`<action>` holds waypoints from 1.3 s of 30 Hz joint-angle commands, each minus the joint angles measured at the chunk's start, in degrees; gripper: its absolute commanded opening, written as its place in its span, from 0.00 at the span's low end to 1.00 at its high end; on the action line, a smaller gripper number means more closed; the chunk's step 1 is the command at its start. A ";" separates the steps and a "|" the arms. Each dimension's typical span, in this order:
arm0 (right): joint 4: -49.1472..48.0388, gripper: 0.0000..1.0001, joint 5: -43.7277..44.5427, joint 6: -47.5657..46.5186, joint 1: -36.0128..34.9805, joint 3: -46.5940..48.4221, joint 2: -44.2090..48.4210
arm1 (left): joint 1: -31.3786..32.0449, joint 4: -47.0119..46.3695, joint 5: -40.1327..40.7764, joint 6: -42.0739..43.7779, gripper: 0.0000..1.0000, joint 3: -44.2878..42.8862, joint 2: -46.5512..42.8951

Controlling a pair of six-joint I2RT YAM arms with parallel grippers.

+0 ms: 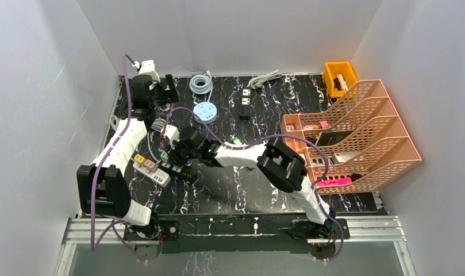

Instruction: Pull the plug off the socket

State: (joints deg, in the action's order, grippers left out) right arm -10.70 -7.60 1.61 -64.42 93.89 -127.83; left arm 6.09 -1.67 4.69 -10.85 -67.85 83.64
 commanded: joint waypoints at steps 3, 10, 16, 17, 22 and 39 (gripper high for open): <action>-7.73 0.00 -3.76 4.45 6.54 -9.76 11.37 | -1.00 -0.13 -1.51 -0.46 0.98 -0.41 -1.33; -15.05 0.00 -8.73 12.27 15.19 -16.57 21.90 | -2.16 -1.28 -7.75 -1.82 0.98 -0.27 -1.37; -16.06 0.00 -6.50 15.80 19.81 -16.26 25.49 | -3.54 -6.47 -27.72 -2.14 0.98 1.71 -2.38; -16.34 0.00 -6.13 16.54 20.57 -16.16 25.64 | -3.68 -7.16 -31.73 -2.15 0.98 1.85 -2.28; -17.45 0.00 -5.08 18.44 22.58 -15.52 26.34 | -3.71 -9.13 -45.07 -2.38 0.98 1.93 -1.11; -20.99 0.00 2.99 21.35 22.81 -9.21 24.99 | -3.71 -0.51 -51.10 -1.99 0.98 -4.30 5.11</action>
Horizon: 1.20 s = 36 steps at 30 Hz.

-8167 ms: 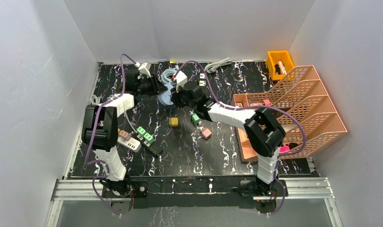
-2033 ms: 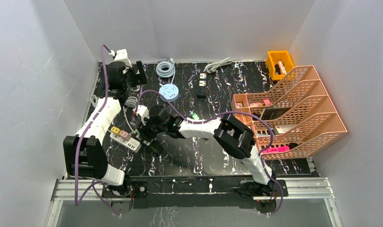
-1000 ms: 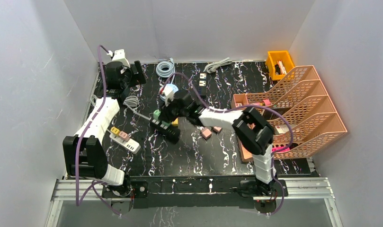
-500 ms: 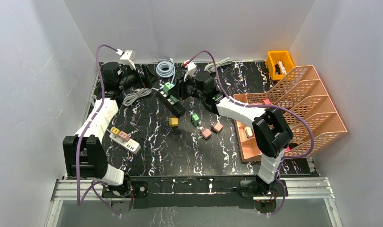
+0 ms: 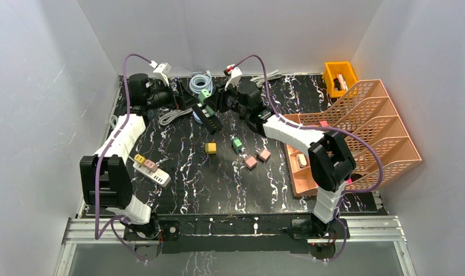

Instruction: Pull the plug off the socket

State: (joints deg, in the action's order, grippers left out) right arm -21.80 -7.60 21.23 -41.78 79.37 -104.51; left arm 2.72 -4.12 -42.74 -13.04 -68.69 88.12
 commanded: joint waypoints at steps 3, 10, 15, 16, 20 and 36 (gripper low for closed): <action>-10.18 0.00 4.01 1.64 0.13 6.14 1.10 | -0.35 3.73 -4.34 0.29 0.98 -4.87 1.90; -10.20 0.00 5.74 0.86 0.14 7.56 0.06 | -0.35 6.18 -7.21 -0.07 0.98 -7.30 4.97; -10.15 0.00 6.29 0.46 0.16 9.17 -0.99 | -0.35 6.55 -10.73 -1.71 0.97 -9.27 7.68; -10.18 0.00 6.01 0.63 0.20 9.60 -1.25 | -0.30 5.86 -11.50 -2.50 0.97 -9.46 8.32; -10.86 0.00 5.26 1.58 0.03 10.93 -2.06 | -0.35 3.53 -14.23 -5.19 0.87 -10.19 11.12; -12.47 0.00 21.22 -16.51 -8.34 10.99 -1.94 | -1.07 -6.00 -14.26 -13.53 0.00 -9.16 14.45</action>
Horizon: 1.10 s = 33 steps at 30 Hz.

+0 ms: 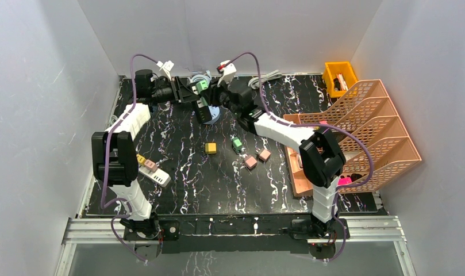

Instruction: Pull the plug off the socket

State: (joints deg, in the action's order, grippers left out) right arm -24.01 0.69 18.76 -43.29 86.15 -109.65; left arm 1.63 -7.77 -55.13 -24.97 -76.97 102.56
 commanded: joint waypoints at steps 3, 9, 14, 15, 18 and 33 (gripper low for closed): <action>-13.62 0.00 19.28 -21.92 -10.26 3.06 2.99 | -0.19 -2.09 -0.95 -2.18 0.00 -1.46 0.94; -14.66 0.00 3.16 -3.80 -2.86 -0.21 4.42 | -0.84 -0.10 0.97 -1.92 0.00 -2.40 2.12; -17.72 0.00 -4.41 3.55 1.93 -2.26 5.14 | -1.39 1.32 2.08 -1.05 0.00 -2.64 2.54; -18.64 0.00 -6.47 4.48 2.32 -2.52 5.29 | -1.43 1.69 2.37 -0.77 0.00 -2.80 2.81; -21.20 0.00 -13.03 7.48 3.03 -2.46 5.70 | -1.76 2.77 3.45 -0.30 0.00 -3.27 3.93; -7.79 0.00 -19.32 8.15 20.00 -38.77 19.51 | -4.95 -1.19 3.85 -1.42 0.00 1.17 1.19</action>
State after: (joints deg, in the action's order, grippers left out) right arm -27.79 -15.59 26.74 -22.76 48.90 -89.84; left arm -2.92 -6.13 -48.97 -25.10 -76.71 107.92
